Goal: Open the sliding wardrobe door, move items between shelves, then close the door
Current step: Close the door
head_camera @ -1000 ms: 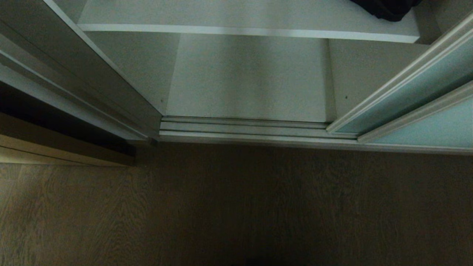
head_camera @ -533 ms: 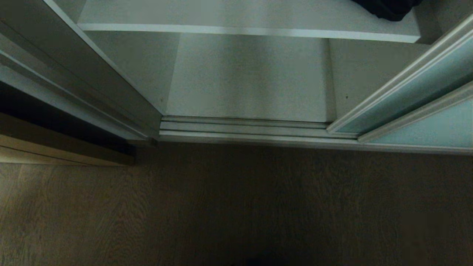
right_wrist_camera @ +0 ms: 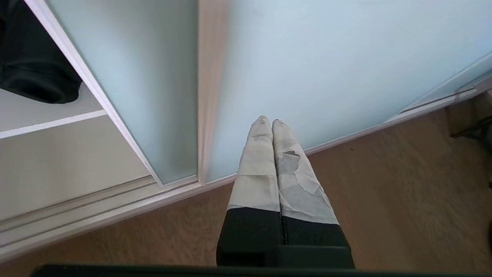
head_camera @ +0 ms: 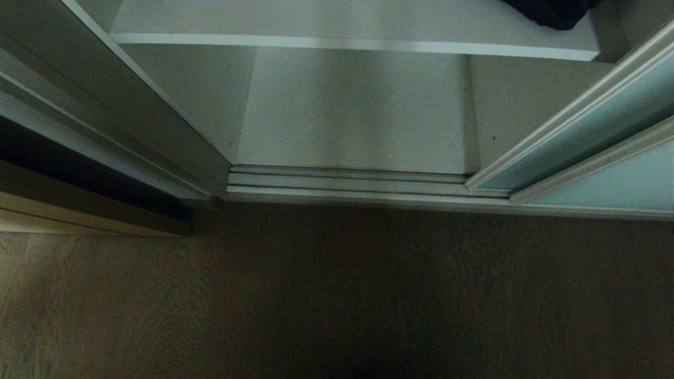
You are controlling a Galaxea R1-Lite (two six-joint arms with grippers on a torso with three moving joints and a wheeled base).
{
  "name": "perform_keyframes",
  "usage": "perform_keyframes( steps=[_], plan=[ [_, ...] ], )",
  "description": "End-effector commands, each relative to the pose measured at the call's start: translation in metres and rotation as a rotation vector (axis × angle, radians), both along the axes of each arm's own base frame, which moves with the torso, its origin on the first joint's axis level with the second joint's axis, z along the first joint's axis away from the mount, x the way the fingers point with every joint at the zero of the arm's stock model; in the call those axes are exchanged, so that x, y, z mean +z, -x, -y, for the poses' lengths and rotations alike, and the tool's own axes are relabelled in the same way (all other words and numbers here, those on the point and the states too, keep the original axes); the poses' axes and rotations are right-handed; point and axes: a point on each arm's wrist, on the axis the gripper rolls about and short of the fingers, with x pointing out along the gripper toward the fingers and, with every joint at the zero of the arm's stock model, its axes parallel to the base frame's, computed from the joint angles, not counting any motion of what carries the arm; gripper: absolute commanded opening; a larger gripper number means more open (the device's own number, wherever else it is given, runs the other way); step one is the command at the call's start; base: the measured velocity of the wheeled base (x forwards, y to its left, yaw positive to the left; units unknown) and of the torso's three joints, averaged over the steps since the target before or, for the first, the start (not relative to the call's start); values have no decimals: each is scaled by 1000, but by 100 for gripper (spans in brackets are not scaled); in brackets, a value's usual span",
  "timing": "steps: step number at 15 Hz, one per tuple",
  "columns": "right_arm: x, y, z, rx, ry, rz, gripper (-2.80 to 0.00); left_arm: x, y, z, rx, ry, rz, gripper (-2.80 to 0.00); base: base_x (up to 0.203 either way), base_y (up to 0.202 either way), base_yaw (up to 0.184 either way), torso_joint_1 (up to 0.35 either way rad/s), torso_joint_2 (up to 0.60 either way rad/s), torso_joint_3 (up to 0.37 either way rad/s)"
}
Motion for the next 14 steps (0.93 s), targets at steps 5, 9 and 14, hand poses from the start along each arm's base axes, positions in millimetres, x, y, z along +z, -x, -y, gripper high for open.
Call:
perform_keyframes(
  steps=[5, 9, 14],
  plan=[
    [21, -33, -7, -32, -19, -4, -280, 0, 0, 0, 0, 0, -1, -280, 0, 0, 0, 0, 0, 0],
    [26, -29, -18, -51, 72, -7, -280, 0, 0, 0, 0, 0, -1, -280, 0, 0, 0, 0, 0, 0],
    [24, -24, -31, -93, 134, -22, -280, 0, 0, 0, 0, 0, -1, -280, 0, 0, 0, 0, 0, 0]
  ],
)
